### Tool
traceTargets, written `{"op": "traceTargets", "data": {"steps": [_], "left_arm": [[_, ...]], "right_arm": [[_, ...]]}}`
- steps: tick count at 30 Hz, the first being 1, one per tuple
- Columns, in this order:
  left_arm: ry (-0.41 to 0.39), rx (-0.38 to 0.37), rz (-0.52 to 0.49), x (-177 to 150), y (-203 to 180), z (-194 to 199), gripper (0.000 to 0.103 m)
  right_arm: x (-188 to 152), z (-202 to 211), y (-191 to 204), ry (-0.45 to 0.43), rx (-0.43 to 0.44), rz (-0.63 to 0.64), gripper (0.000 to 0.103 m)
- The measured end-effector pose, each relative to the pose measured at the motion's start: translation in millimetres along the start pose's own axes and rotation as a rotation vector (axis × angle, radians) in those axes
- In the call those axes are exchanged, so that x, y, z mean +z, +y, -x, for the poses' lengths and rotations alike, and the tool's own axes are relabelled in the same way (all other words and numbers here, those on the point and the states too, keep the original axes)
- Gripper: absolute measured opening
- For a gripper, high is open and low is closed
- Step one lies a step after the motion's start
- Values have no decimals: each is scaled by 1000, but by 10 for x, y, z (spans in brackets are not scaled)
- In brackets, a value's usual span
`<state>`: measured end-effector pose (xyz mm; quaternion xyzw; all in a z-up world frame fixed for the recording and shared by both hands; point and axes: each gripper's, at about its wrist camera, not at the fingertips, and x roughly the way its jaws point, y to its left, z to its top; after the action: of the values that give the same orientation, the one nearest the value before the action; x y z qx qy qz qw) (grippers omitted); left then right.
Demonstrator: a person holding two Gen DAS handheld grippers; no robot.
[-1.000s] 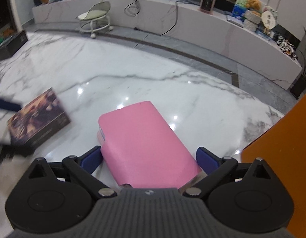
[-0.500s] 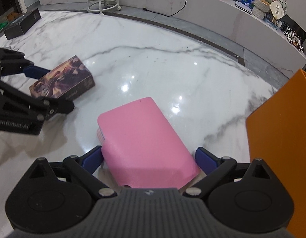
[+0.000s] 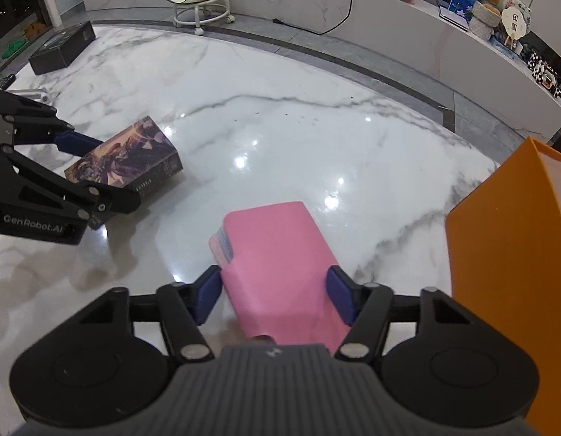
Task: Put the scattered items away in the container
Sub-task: 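Close the right tool on the pink wallet while the left tool grips the card deck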
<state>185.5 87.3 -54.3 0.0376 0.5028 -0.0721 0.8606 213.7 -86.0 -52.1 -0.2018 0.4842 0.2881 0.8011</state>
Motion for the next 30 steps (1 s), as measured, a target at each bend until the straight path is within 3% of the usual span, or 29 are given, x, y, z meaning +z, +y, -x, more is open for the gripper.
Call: {"op": "traceTargets", "data": {"steps": [3,7,10,13,20,30], "left_arm": [[-3,5,0,-32,3,57,66],[0,6,1,-49,21,68,66],[-2,2,4,-39,33,59,66],[-1,-5,5,-31,47,44,66],[10,-13,11,-64,104,7,66],[12,-21,18,-112,178,38,66]], "right_arm": [[-48,36,5,43,29,23,65],[-102,111,-148,83,166,-58,66],[-109,190,-206,26,135,-36,82],[-106,176,-162,-12,103,29,88],[-79,-155,107,43,92,163,91],[-11,-285,-14,119,105,104,85]]}}
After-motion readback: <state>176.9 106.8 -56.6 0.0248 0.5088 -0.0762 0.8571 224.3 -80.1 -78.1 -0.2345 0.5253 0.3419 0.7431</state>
